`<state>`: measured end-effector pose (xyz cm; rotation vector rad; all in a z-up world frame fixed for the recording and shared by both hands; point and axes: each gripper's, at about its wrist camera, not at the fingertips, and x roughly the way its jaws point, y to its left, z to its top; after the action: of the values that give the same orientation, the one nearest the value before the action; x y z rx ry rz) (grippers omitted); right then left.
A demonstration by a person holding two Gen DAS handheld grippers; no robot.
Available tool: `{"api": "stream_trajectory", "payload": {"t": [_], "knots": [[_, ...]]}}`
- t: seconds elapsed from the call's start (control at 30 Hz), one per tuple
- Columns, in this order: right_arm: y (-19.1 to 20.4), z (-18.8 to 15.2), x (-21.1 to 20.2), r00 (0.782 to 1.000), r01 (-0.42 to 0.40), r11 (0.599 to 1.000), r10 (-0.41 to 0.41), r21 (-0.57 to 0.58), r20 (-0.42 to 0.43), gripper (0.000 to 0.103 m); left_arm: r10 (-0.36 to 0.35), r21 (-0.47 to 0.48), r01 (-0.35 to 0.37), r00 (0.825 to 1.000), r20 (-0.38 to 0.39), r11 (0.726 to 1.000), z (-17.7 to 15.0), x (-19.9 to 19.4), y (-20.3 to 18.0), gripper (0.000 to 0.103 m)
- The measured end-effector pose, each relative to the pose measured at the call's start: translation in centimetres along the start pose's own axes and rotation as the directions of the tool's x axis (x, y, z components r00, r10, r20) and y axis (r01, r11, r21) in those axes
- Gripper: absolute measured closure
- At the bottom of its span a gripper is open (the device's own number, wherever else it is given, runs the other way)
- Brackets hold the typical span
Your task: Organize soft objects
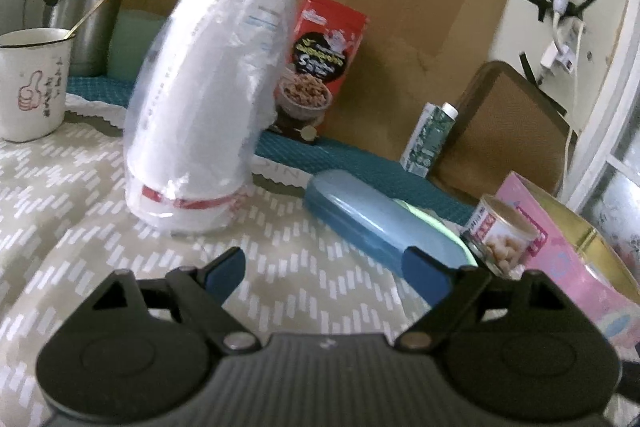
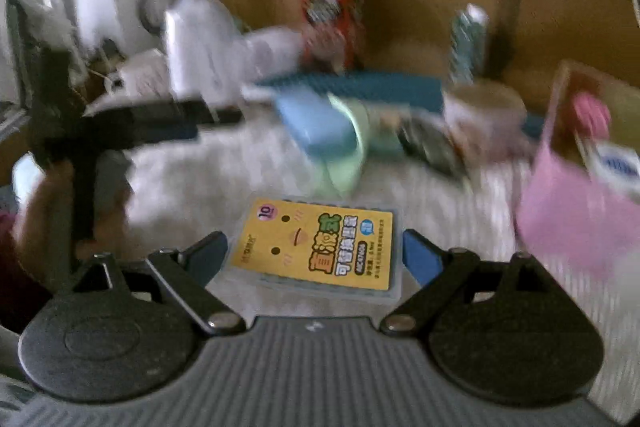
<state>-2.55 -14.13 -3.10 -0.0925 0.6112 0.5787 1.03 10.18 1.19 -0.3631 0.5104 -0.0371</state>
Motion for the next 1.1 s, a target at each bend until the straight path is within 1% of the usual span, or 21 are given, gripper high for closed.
{"api": "stream_trajectory", "payload": {"t": [0.03,0.07,0.1,0.2,0.27,0.3,0.4,0.5,0.57,0.63,0.67,0.7,0.73,0.77,0.8,0.83,0.87,0.93,0.97,1.03,1.1], "knots": [[-0.2,-0.3,0.8,0.999,0.031,0.999,-0.03,0.038,-0.021,0.008,-0.004,0.01,0.004,1.0,-0.001,1.0,-0.1,0.0,-0.2,0.015],[-0.1,-0.5,1.2,0.998,0.059,0.995,-0.057,0.077,-0.017,0.007,-0.007,0.02,0.007,1.0,0.0,1.0,-0.1,-0.2,-0.3,0.015],[0.2,-0.7,1.2,0.996,0.084,0.991,-0.087,0.104,0.026,0.008,-0.014,0.027,0.014,1.0,-0.001,1.0,-0.2,-0.3,-0.5,0.015],[0.7,-1.0,1.0,0.998,0.053,0.993,-0.057,0.107,0.033,0.004,-0.058,0.017,0.058,0.998,-0.033,0.998,-0.6,-1.1,-0.5,0.015],[0.9,-1.2,0.6,0.999,0.02,0.997,-0.022,0.069,0.034,0.004,-0.11,0.003,0.111,0.991,-0.074,0.994,-1.1,-1.7,-0.6,0.017],[0.9,-1.3,0.4,0.999,0.017,0.999,-0.019,0.051,0.042,0.004,-0.136,0.002,0.137,0.986,-0.097,0.991,-1.4,-2.0,-0.8,0.02],[0.0,-2.0,-0.9,0.998,0.003,1.0,-0.003,0.0,0.067,0.004,-0.229,-0.006,0.232,0.956,-0.183,0.973,-2.2,-2.6,-1.6,0.029],[-0.8,-2.7,-1.5,0.998,0.011,0.999,-0.008,-0.043,0.068,0.004,-0.298,0.015,0.312,0.919,-0.259,0.95,-2.5,-2.9,-3.3,0.031],[-0.9,-3.2,-1.6,0.997,0.037,0.996,-0.031,-0.083,0.069,0.004,-0.323,0.05,0.353,0.898,-0.299,0.934,-2.9,-2.9,-4.8,0.034],[-1.1,-3.5,-1.6,0.998,0.038,0.994,-0.032,-0.106,0.058,0.008,-0.344,0.07,0.387,0.877,-0.337,0.919,-3.2,-2.4,-6.2,0.037],[-1.2,-3.6,-1.5,0.998,0.032,0.994,-0.027,-0.109,0.052,0.011,-0.349,0.072,0.398,0.867,-0.356,0.915,-3.4,-2.1,-6.7,0.037],[-1.2,-3.6,-1.3,0.999,0.022,0.993,-0.018,-0.112,0.044,0.017,-0.348,0.072,0.401,0.859,-0.375,0.913,-3.6,-1.6,-7.2,0.038],[-1.2,-3.6,-1.2,0.999,0.018,0.993,-0.012,-0.119,0.046,0.019,-0.342,0.07,0.399,0.853,-0.394,0.914,-3.9,-1.0,-7.7,0.04],[-1.1,-3.6,-1.1,0.999,0.016,0.992,-0.01,-0.125,0.05,0.021,-0.336,0.081,0.395,0.858,-0.388,0.915,-4.1,-0.9,-8.1,0.04],[-1.0,-3.5,-1.0,0.998,0.009,0.991,-0.001,-0.13,0.055,0.025,-0.332,0.097,0.396,0.86,-0.388,0.913,-4.2,-0.8,-8.6,0.041],[-0.9,-3.5,-1.0,0.998,-0.001,0.991,0.009,-0.131,0.058,0.031,-0.319,0.116,0.387,0.867,-0.382,0.915,-4.5,-0.9,-8.8,0.042],[-0.8,-3.5,-1.0,0.998,-0.003,0.991,0.012,-0.131,0.065,0.032,-0.305,0.13,0.376,0.875,-0.377,0.917,-4.5,-0.8,-9.1,0.042],[-0.8,-3.6,-1.0,0.997,0.011,0.992,-0.001,-0.122,0.081,0.035,-0.296,0.13,0.365,0.88,-0.37,0.922,-4.3,-0.8,-9.2,0.044],[-0.8,-3.7,-1.2,0.996,0.016,0.993,-0.005,-0.117,0.09,0.037,-0.299,0.125,0.365,0.882,-0.365,0.922,-4.0,-0.7,-9.2,0.044],[-0.8,-3.9,-1.6,0.994,0.031,0.992,-0.018,-0.119,0.109,0.049,-0.325,0.12,0.387,0.878,-0.352,0.914,-3.3,-1.0,-9.4,0.044],[-1.0,-4.1,-2.0,0.99,0.073,0.991,-0.058,-0.115,0.129,0.059,-0.34,0.139,0.405,0.876,-0.343,0.904,-2.7,-1.0,-10.3,0.044]]}}
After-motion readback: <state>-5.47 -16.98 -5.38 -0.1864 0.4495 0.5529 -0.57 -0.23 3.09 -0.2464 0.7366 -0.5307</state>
